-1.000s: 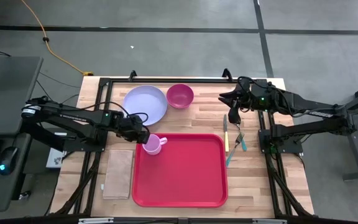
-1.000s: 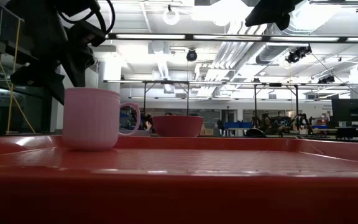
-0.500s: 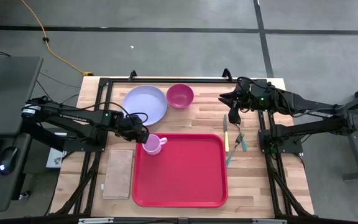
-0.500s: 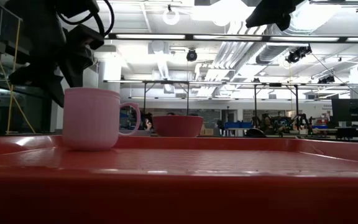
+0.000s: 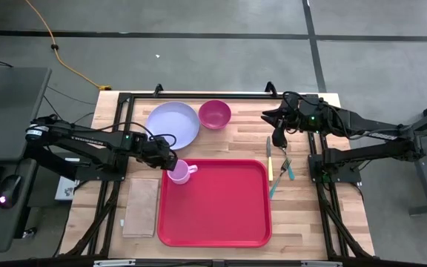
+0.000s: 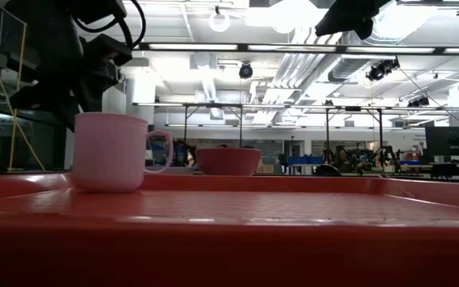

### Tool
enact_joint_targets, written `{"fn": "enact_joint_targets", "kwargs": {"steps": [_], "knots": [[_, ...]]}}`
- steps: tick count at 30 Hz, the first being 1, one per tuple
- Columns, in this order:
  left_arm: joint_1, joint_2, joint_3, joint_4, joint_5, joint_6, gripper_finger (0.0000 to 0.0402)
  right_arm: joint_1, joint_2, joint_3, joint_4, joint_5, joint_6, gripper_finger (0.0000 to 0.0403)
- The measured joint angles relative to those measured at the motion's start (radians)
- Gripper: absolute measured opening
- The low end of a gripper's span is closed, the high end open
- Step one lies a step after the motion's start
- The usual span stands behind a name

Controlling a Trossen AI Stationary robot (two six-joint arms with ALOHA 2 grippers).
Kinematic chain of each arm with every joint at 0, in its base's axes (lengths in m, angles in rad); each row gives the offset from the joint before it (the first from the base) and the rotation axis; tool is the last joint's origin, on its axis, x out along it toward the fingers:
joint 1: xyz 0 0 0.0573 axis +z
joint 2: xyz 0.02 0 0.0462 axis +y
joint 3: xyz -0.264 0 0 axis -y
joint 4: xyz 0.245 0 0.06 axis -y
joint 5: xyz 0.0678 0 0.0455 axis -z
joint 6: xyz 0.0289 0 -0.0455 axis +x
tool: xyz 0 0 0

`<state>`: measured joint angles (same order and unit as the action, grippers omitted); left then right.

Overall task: Set up tray
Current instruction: Put the pink mug on the red serving tray

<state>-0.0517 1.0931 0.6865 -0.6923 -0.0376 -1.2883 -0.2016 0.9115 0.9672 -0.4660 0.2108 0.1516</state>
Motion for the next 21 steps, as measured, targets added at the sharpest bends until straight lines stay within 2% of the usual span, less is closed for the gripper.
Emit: {"fn": "enact_joint_targets", "kwargs": {"steps": [21], "knots": [[0.000,0.000,0.000,-0.017,0.002,-0.001,0.0120,0.000,0.000,0.000,0.000,0.000,0.001,0.0057]]}}
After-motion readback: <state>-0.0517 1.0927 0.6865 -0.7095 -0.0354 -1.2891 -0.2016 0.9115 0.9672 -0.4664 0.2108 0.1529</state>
